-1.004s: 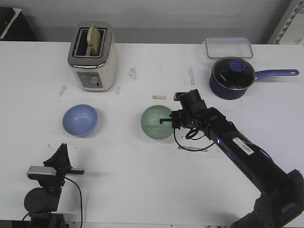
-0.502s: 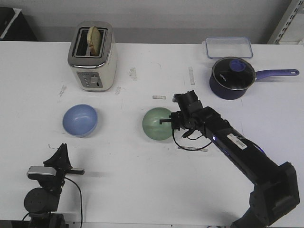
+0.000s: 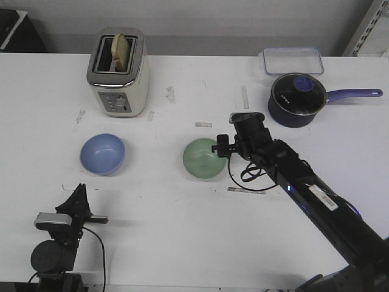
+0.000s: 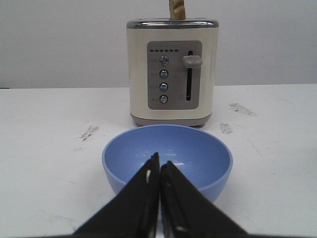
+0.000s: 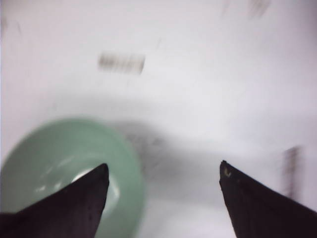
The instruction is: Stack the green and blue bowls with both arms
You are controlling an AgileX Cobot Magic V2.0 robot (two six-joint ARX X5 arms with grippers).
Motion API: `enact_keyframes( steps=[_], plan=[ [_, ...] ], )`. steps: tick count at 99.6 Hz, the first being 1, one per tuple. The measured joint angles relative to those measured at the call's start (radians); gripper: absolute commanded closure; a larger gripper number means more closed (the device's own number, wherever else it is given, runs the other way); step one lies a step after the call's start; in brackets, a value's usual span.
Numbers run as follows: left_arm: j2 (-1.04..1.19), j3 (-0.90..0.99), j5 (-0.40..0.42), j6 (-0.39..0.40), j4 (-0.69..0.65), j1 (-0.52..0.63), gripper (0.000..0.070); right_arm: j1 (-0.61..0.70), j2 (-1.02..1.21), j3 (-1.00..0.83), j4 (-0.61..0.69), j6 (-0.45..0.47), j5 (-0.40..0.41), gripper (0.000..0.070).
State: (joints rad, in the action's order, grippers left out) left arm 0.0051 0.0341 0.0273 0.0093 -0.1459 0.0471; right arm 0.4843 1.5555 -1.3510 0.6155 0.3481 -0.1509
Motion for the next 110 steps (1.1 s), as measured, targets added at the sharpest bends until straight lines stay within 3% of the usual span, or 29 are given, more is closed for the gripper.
enact_keyframes(
  steps=[8,15,33,49,76,110],
  plan=[
    [0.000,0.000,0.000,0.000,0.000,0.000,0.0697,0.000,-0.050,0.017,-0.061,-0.064,-0.071,0.0218],
    [0.000,0.000,0.000,0.000,0.000,0.000,0.0697,-0.003,-0.092,0.063,-0.131,-0.127,-0.085,0.0242],
    [0.000,0.000,0.000,0.000,0.000,0.000,0.0697,-0.043,-0.209,0.241,-0.348,-0.268,-0.009,0.0542],
    [0.000,0.000,0.000,0.000,0.000,0.000,0.0697,-0.121,-0.323,0.396,-0.526,-0.308,0.073,0.0687],
    [0.000,0.000,0.000,0.000,0.000,0.000,0.0697,-0.254,-0.517,0.678,-0.734,-0.319,0.173,0.0687],
    [0.000,0.000,0.000,0.000,0.000,0.000,0.0697,-0.406,-0.776,0.881,-0.776,-0.319,0.183,0.0687]
  ],
)
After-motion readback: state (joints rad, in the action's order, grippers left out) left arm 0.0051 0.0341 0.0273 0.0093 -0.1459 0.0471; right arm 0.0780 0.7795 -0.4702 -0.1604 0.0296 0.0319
